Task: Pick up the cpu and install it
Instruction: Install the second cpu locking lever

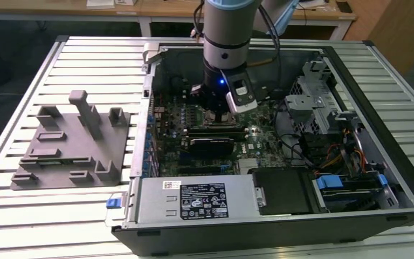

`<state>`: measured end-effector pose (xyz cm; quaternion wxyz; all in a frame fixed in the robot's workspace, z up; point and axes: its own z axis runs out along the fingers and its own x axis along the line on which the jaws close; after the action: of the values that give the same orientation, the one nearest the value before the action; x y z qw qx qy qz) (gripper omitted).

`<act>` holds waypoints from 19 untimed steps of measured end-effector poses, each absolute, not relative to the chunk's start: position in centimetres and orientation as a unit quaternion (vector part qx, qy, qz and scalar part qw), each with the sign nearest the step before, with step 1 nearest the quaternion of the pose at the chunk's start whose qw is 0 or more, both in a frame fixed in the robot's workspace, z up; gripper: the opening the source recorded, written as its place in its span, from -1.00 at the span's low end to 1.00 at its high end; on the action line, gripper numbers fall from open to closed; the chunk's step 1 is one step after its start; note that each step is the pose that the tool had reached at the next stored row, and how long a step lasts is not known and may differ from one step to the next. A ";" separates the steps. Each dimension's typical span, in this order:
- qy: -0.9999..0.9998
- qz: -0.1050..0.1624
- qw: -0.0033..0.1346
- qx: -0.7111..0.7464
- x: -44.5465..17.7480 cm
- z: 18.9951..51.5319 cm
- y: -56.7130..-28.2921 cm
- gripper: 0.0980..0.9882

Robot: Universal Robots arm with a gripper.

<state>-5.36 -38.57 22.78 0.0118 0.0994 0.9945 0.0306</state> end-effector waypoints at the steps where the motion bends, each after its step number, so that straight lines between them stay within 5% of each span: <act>1: 0.995 0.031 0.012 0.099 -5.4 22.8 -38.7 -0.98; 19: 0.995 0.039 0.010 0.088 -6.1 22.0 -39.1 -0.98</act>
<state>-6.14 -39.13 22.01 0.0105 0.0884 0.9953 0.0390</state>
